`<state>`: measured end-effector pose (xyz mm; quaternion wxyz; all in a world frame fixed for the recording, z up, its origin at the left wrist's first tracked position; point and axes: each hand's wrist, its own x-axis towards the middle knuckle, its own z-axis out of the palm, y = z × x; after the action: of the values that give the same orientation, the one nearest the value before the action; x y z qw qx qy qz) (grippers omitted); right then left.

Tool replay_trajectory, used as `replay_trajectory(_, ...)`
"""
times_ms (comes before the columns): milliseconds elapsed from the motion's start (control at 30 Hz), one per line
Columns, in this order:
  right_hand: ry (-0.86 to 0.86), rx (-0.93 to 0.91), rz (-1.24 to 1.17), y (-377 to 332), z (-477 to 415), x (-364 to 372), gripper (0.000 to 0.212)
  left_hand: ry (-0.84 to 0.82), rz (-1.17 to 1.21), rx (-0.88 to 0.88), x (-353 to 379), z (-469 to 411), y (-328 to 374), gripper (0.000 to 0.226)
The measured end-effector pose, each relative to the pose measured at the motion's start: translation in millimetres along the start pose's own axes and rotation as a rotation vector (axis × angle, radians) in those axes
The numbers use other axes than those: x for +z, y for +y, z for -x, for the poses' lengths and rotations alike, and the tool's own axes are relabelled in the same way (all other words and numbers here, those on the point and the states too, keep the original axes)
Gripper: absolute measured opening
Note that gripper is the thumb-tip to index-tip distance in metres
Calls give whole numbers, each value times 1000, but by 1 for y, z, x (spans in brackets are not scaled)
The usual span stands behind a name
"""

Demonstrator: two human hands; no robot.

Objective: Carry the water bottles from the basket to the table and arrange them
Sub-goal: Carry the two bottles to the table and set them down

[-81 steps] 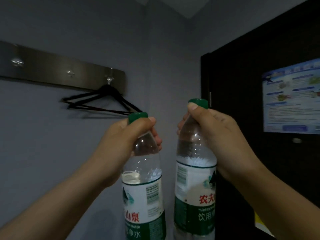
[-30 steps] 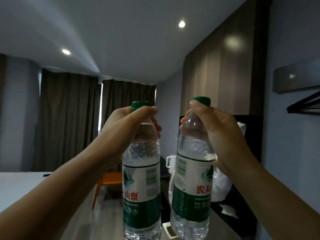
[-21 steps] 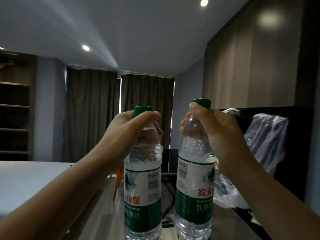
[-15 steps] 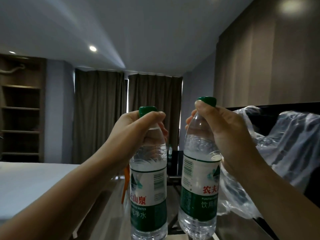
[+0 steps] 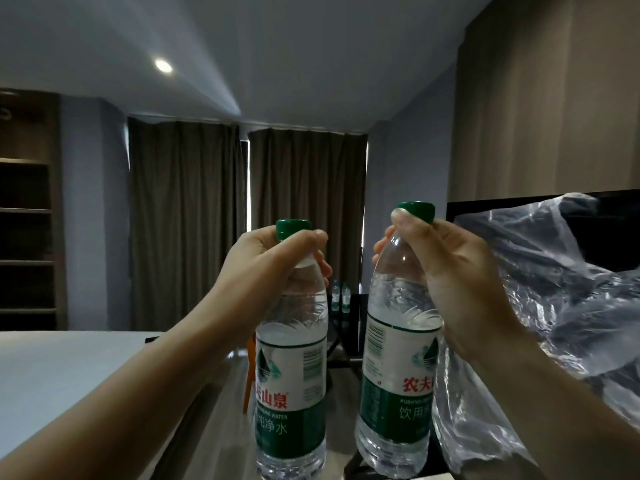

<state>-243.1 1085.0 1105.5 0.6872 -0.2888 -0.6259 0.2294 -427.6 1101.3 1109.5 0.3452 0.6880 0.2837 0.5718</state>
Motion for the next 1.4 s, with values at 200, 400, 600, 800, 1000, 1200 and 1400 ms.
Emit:
replay_trajectory(200,-21,-4,-27,79,-60,-5,34,21,-29,21,0,-73,-70,22)
replay_trajectory(400,-50,0,-91,160,-145,-16,32,62,-96,61,5,-164,-128,23)
replay_trajectory(600,-76,14,-71,236,-215,-17,34,120,-44,40,2,-241,-190,20)
replay_trajectory(800,-77,19,-31,313,-274,-2,34,138,-51,24,-18,-314,-258,21)
replay_trajectory(1000,-36,28,5,392,-335,33,31,121,-44,23,-58,-392,-329,24)
replay_trajectory(1200,28,19,51,462,-409,78,26,131,-17,26,-104,-482,-388,23)
replay_trajectory(1400,55,38,118,528,-459,108,27,145,-16,-10,-136,-545,-451,27)
